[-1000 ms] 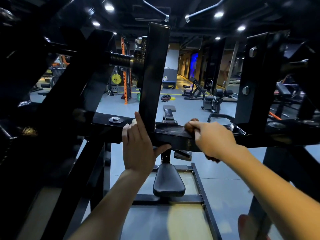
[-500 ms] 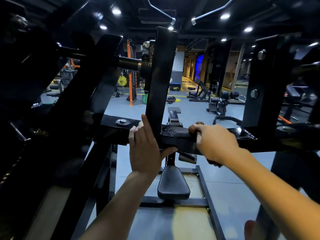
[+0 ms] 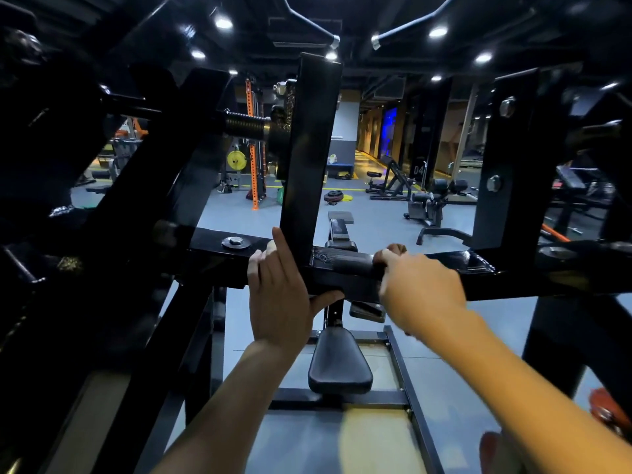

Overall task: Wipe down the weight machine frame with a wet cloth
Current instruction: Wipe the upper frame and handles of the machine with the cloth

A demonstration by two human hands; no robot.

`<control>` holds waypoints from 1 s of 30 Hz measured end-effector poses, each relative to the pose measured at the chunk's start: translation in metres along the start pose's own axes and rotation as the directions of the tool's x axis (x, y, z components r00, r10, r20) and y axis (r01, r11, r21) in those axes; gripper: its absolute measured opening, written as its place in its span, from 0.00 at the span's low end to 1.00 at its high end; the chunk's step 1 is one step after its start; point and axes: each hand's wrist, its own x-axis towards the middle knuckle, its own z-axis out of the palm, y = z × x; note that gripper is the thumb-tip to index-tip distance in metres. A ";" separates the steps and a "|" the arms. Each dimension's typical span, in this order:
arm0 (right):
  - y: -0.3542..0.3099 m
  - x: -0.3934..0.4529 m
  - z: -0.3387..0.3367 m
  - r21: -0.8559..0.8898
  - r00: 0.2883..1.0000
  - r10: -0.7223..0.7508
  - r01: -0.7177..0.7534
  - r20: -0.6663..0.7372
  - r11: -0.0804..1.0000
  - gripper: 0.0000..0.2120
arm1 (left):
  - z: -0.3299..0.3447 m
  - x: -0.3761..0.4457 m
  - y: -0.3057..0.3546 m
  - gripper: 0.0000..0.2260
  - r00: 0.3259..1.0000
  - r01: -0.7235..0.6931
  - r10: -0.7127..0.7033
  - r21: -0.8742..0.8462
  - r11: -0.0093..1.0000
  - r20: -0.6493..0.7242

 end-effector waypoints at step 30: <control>0.064 -0.007 -0.011 -0.001 0.999 -0.039 0.039 -0.031 0.999 0.20 | 0.001 -0.004 -0.008 0.54 0.995 -0.068 0.054 -0.169 0.983 -0.088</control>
